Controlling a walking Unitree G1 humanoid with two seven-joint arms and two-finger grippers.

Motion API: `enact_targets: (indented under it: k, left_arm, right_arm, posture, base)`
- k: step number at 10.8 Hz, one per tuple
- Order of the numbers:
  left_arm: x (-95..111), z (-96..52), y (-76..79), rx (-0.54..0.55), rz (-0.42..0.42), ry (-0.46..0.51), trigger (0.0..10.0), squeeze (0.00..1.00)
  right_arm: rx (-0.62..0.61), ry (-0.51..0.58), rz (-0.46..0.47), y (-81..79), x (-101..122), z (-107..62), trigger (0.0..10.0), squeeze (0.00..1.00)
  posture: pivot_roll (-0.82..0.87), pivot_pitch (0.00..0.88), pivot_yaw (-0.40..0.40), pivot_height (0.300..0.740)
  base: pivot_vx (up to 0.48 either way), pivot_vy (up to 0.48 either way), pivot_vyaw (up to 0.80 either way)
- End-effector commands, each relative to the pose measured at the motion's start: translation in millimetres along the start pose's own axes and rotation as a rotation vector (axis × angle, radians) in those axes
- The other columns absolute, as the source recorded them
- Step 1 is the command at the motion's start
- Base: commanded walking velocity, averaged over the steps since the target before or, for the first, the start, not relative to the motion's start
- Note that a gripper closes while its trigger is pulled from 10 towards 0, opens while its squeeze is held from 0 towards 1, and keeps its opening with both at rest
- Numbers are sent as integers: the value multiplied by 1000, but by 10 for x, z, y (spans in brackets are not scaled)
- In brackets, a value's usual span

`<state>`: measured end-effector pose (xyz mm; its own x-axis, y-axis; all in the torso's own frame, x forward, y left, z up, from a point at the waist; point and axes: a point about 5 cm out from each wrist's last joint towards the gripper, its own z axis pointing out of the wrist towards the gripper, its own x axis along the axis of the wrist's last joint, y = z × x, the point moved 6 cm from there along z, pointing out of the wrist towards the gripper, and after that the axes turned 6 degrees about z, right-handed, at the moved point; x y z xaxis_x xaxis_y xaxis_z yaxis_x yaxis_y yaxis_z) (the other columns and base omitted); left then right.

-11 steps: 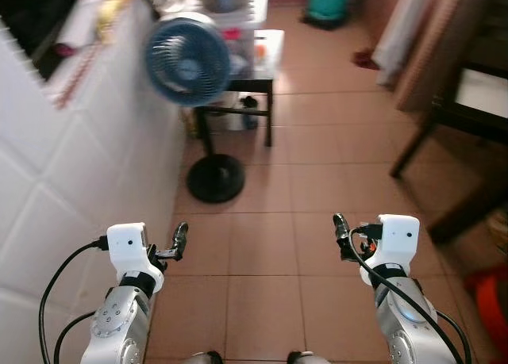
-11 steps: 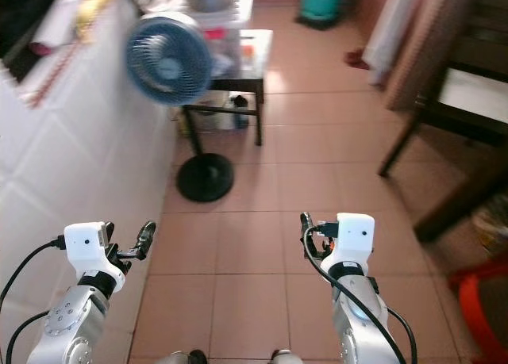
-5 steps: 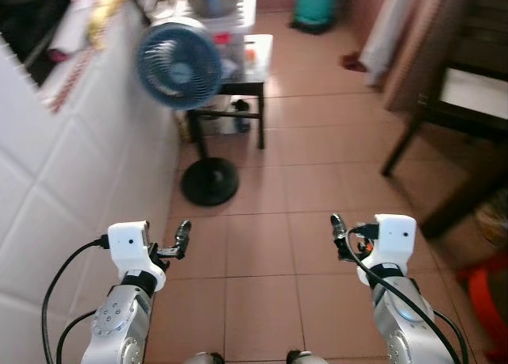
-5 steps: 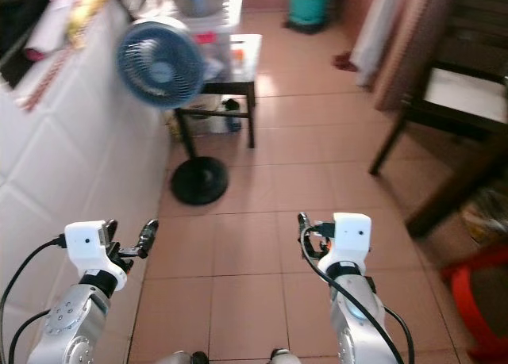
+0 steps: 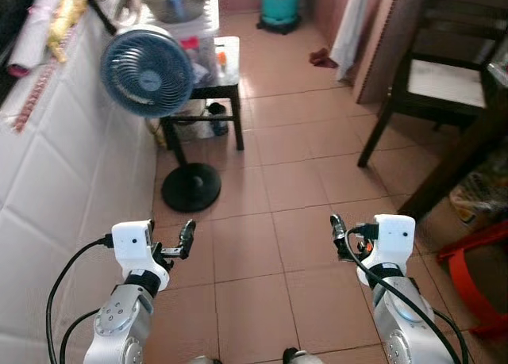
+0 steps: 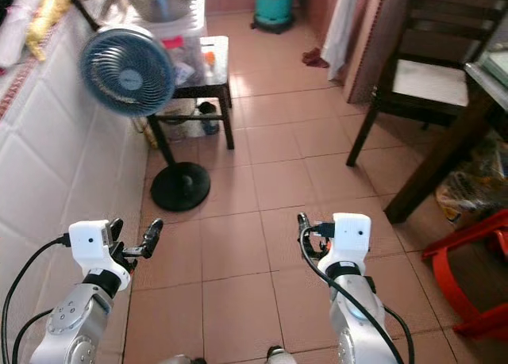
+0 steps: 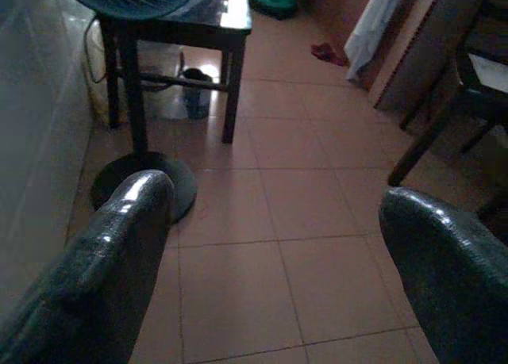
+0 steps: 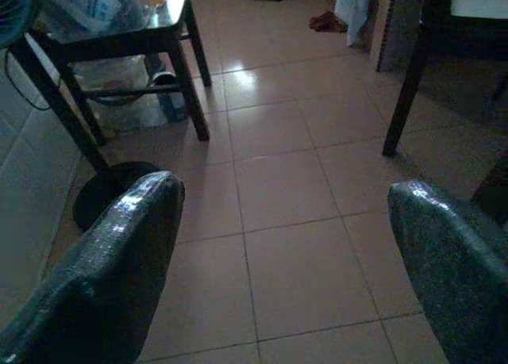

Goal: Setting the table

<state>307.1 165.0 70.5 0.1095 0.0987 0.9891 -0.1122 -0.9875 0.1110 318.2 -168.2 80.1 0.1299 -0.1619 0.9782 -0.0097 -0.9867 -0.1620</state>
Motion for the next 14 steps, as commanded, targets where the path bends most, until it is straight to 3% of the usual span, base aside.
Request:
enact_targets:
  k: [1,8,14]
  left_arm:
    - [-65,-15,-32,2,5,-26,10000,0]
    - [-123,-32,-22,-5,12,-35,10000,0]
    - [-228,-41,8,30,-15,-46,10000,0]
  right_arm:
    - [-9,-3,-3,11,-14,-15,10000,0]
    - [-1,-2,-11,3,-19,-18,10000,0]
    - [29,1,-39,10,33,20,10000,0]
  posture:
    - [-86,163,63,740]
    - [-88,161,56,740]
    - [-91,141,-8,740]
  base:
    - [244,0,-800]
    - [335,0,-800]
    - [252,0,-649]
